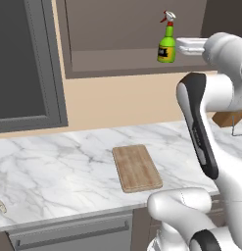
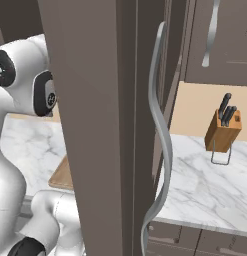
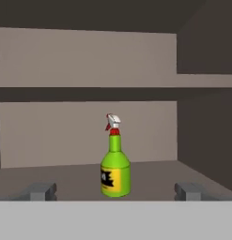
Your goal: Grab the spray bottle from the cabinet, then place it next to the cutting board for sanitizing. Then grab the dish brush from the countertop next to the sink and place it next to the cutting board.
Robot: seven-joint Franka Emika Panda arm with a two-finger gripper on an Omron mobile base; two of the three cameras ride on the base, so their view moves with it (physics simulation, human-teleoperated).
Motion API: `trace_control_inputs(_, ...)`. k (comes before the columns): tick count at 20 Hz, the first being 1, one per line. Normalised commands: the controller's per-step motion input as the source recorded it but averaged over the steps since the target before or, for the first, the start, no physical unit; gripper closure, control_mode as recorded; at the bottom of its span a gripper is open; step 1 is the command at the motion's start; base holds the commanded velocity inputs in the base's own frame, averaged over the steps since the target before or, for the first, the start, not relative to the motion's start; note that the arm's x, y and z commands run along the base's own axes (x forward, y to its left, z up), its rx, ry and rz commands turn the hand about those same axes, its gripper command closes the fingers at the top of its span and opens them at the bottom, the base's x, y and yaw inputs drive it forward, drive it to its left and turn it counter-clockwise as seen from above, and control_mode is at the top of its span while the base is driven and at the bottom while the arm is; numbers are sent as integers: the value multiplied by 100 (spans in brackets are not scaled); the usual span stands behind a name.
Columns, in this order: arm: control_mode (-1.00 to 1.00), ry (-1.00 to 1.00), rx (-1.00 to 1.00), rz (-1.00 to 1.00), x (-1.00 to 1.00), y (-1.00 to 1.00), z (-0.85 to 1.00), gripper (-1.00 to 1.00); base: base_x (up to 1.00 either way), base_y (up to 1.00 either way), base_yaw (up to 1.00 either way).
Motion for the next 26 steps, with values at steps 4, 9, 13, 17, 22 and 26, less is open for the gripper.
trace_control_inputs(4,-100,0,0,3,60,-3,-7,-100,0,0,0)
trace_control_inputs(9,-100,-1,0,3,51,0,-13,-100,0,0,0)
trace_control_inputs(13,-100,1,0,2,50,-4,-7,-100,0,0,0)
trace_control_inputs(17,-100,1,0,1,48,-3,-2,-100,0,0,0)
trace_control_inputs(22,-100,1,0,1,46,0,-1,-100,0,0,0)
trace_control_inputs(26,-100,2,1,0,42,-7,0,-100,0,0,0)
